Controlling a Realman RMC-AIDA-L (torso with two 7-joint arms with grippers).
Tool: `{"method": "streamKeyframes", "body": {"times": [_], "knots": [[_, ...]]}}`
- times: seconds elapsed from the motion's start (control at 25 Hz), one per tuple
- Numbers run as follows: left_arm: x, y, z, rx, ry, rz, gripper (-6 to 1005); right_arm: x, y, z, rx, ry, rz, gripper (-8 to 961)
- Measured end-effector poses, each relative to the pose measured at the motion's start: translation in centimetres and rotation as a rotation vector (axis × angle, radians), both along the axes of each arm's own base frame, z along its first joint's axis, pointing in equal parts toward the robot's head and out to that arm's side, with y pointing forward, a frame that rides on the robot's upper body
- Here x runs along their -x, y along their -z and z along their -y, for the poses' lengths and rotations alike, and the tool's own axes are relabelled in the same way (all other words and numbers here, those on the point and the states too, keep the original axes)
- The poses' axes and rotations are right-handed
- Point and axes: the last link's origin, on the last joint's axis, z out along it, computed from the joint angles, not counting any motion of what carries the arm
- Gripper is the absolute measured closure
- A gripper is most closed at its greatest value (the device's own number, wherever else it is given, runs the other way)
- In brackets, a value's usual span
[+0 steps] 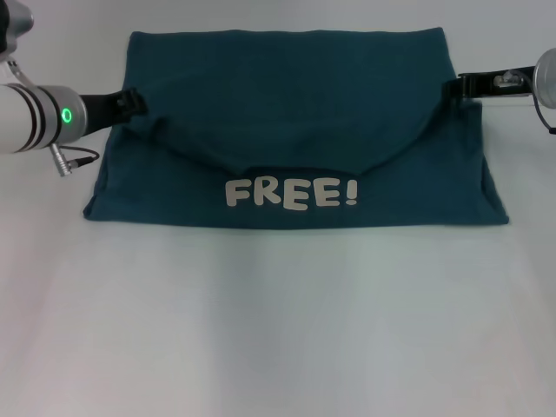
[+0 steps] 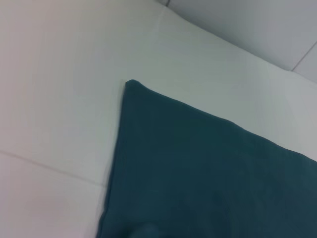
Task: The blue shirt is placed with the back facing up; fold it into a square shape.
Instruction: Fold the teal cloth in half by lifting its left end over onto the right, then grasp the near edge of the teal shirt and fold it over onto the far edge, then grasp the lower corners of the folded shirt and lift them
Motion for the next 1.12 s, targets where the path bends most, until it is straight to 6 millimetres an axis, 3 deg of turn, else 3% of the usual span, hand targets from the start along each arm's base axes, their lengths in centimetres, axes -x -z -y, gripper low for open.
{"method": "streamKeyframes", "body": {"times": [0.08,0.16,0.36,0.48,0.68,0.84,1.04,1.12], "knots": [[0.2,0.0,0.1,-0.003,-0.013,0.010,817,-0.1,0.0,0.0,-0.005,0.012,-0.008,800],[0.6,-0.1,0.3,-0.005,-0.028,0.022,815,-0.2,-0.1,0.0,-0.007,0.018,-0.013,702],[1.3,-0.8,1.1,-0.002,-0.043,0.058,591,-0.8,-1.0,0.9,0.015,0.047,-0.091,472],[1.9,-2.0,2.5,0.014,-0.034,0.136,488,-1.2,-1.8,2.5,0.049,0.063,-0.218,348],[3.4,-3.4,5.0,0.030,0.001,0.248,353,-3.8,-2.5,7.4,0.077,0.060,-0.500,216],[5.2,-3.9,7.3,0.044,0.014,0.330,353,-6.0,-2.8,12.0,0.077,0.001,-0.713,126],[6.8,-3.1,8.8,0.074,0.036,0.279,354,-8.0,-2.9,16.5,0.104,-0.043,-0.813,133],[7.2,-2.5,9.1,0.083,0.068,0.233,354,-8.3,-2.9,16.8,0.104,-0.043,-0.815,136]]}}
